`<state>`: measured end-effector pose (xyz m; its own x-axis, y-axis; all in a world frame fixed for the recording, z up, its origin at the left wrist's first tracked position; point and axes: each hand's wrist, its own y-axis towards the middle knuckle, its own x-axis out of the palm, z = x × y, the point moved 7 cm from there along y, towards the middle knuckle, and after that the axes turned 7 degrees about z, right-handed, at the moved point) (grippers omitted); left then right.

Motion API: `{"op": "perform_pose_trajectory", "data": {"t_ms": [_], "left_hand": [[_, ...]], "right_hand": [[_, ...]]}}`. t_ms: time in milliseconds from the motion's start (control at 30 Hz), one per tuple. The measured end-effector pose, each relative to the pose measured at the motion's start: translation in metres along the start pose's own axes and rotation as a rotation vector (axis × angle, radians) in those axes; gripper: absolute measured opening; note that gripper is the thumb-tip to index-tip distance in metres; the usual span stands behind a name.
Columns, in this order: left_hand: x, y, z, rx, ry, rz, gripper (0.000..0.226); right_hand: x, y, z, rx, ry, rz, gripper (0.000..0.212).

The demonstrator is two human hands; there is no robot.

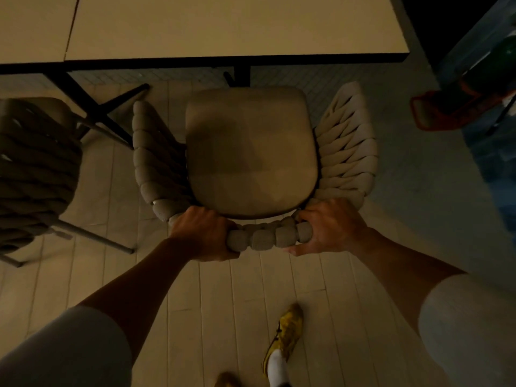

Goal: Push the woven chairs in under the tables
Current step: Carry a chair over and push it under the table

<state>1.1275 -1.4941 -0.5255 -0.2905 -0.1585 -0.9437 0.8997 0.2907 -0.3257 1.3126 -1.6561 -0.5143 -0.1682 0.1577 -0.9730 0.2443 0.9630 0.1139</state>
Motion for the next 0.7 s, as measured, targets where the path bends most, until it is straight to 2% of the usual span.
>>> {"op": "perform_pose_trajectory", "data": {"t_ms": [267,500,700], "left_hand": [[0.0,0.025,-0.014,-0.028,0.001,-0.046,0.062],[-0.006,0.026,-0.012,-0.022,-0.012,-0.064,0.063],[-0.008,0.036,-0.014,0.003,-0.017,-0.092,0.07]], "right_hand": [[-0.007,0.023,0.012,-0.023,0.026,0.068,0.077],[-0.007,0.028,0.016,-0.006,0.053,0.026,0.076],[-0.007,0.036,0.021,-0.034,0.021,-0.03,0.084]]}}
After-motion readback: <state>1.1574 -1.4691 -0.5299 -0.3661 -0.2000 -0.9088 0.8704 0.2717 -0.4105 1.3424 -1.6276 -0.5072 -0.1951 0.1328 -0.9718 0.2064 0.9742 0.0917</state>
